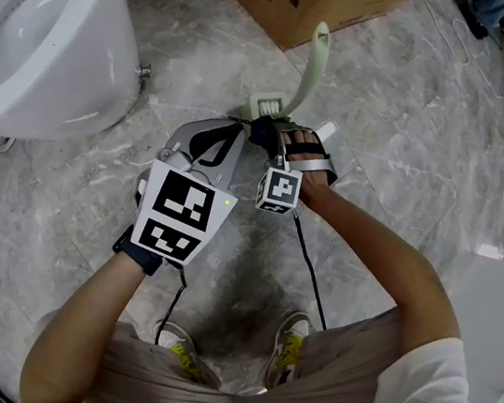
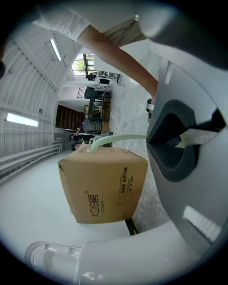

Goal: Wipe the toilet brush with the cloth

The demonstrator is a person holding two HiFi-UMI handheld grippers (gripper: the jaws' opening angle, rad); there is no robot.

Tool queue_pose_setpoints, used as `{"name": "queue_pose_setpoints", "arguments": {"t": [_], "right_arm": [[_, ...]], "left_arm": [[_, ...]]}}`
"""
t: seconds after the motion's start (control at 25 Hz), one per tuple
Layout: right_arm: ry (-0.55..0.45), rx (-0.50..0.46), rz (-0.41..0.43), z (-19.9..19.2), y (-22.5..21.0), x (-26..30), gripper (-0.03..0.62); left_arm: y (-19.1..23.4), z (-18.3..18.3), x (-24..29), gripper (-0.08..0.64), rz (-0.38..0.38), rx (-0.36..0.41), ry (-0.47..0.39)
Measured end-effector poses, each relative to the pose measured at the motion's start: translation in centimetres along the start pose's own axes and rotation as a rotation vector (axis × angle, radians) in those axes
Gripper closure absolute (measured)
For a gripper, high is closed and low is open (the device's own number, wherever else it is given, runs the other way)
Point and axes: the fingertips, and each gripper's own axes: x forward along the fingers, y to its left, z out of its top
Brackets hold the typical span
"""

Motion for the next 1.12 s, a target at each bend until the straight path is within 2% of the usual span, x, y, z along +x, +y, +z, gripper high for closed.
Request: {"name": "queue_pose_setpoints", "arguments": {"t": [0.48, 0.88, 1.0, 1.12], "right_arm": [[0.027, -0.006, 0.027, -1.3, 0.3, -0.1, 0.433], [0.092, 0.002, 0.026, -4.6, -0.2, -0.5, 0.433], [0.052, 0.021, 0.011, -4.0, -0.5, -1.3, 0.433], [-0.022, 0.057, -0.045, -3.6, -2.6, -2.4, 0.434]], "left_arm": [[-0.6, 0.2, 0.1, 0.558, -0.011, 0.002, 0.002], [-1.4, 0.6, 0.8, 0.558, -0.030, 0.008, 0.001], [-1.6, 0.5, 0.4, 0.558, -0.032, 0.008, 0.007], [-1.6, 0.7, 0.2, 0.558, -0.028, 0.012, -0.003]]}}
